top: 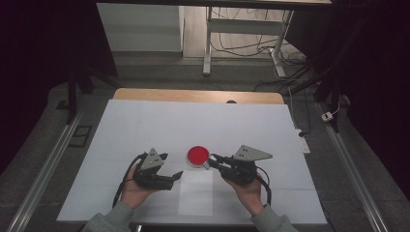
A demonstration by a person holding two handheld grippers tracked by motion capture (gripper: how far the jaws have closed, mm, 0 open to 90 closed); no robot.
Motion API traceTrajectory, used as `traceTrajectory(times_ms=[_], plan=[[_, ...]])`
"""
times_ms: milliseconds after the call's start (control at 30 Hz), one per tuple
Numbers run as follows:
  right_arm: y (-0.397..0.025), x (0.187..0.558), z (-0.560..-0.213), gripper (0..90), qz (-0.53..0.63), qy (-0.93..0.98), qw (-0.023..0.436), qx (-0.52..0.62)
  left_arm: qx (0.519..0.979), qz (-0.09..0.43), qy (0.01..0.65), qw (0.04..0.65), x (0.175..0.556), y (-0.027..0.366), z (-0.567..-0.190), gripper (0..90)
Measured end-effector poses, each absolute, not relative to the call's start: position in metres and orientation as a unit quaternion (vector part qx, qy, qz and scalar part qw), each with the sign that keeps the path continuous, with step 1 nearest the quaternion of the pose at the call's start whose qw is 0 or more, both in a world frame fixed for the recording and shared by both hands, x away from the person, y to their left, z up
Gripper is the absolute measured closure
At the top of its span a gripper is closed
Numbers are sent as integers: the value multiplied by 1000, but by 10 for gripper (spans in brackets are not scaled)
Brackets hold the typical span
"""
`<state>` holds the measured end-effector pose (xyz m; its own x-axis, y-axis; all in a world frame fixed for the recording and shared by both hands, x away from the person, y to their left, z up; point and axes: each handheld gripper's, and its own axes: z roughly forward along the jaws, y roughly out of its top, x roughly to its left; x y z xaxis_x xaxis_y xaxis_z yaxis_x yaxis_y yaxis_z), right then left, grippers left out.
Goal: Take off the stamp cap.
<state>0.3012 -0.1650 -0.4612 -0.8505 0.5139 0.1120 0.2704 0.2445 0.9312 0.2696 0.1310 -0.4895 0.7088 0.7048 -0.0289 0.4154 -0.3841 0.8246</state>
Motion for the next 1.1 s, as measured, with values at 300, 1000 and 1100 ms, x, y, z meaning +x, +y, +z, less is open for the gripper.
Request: traceTrajectory(times_ms=[300, 1000, 1100], plan=[[-169, 301, -454, 752, 568, 776, 117, 250, 822, 159, 333, 434, 274, 111, -484, 178], [-165, 300, -458, 752, 562, 781, 115, 246, 826, 158, 316, 439, 276, 84, -483, 177], [-165, 300, -459, 752, 561, 782, 117, 246, 831, 160, 311, 433, 275, 80, -484, 178]])
